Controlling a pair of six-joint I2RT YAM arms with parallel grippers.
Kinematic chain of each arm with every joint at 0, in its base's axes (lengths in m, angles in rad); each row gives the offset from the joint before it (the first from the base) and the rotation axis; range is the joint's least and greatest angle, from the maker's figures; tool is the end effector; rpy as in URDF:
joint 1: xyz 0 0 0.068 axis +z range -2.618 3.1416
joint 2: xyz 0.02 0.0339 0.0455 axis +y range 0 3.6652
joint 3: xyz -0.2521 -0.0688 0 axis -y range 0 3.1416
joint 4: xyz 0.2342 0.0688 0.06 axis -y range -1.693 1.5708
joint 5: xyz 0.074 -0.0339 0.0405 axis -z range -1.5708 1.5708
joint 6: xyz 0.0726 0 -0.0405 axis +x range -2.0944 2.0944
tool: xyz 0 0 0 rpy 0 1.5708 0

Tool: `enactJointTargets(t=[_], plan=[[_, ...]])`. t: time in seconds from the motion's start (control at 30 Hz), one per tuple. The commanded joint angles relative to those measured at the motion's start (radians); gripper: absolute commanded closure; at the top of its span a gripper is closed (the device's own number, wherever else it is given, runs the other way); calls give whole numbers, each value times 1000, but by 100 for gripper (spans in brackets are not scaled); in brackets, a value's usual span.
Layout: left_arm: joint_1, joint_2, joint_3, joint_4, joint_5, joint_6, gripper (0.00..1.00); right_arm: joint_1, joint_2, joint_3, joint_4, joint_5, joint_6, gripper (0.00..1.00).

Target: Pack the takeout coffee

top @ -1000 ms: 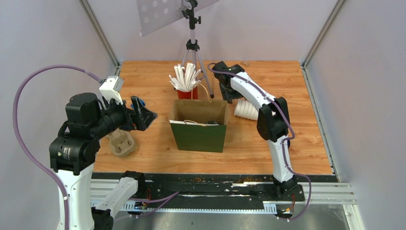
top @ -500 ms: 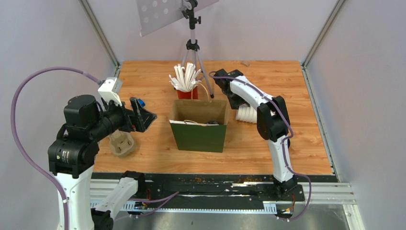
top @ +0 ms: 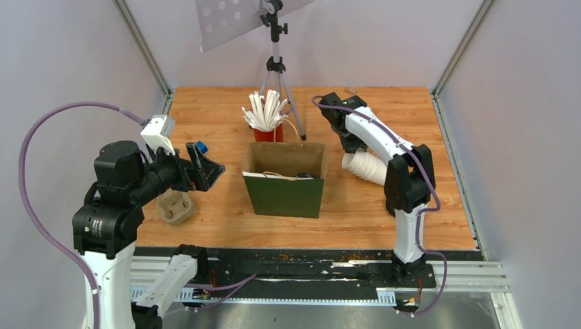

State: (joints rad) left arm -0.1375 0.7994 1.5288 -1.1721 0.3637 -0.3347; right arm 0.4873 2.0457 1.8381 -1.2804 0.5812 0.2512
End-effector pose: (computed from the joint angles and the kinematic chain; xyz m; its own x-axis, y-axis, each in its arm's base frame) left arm 0.1025 -0.0403 0.4343 -0.5475 -0.2342 -0.8034 0.2823 0.8521 -0.4408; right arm 0.3615 0.1464 0.2139 -0.9402 -0.2631 -0.2161 -0.1213 0.8519 -0.5094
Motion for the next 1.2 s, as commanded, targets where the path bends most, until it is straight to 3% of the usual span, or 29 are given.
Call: enactJointTargets(t=[0.0,0.2,0.37,0.63,0.8,0.97,1.17], plan=[[-2,-9,-19,71,-3,-22,0,-16,-134,-26,34,-85,-17,100],[-2,-10,-40,112,1,-49,0,-53,-275,-48,145,-232,-44,100],[-2,-8,-42,122,2,-53,0,-132,-422,-263,346,-424,-19,100],[-2,-10,-48,114,5,-53,0,-170,-624,-526,547,-520,-48,99],[-2,-9,-55,118,11,-61,0,-170,-661,-545,556,-545,-63,94],[-2,-16,-61,117,2,-61,0,-171,-708,-557,559,-548,-83,79],[-2,-15,-61,127,-5,-68,0,-171,-709,-513,515,-557,-98,74]])
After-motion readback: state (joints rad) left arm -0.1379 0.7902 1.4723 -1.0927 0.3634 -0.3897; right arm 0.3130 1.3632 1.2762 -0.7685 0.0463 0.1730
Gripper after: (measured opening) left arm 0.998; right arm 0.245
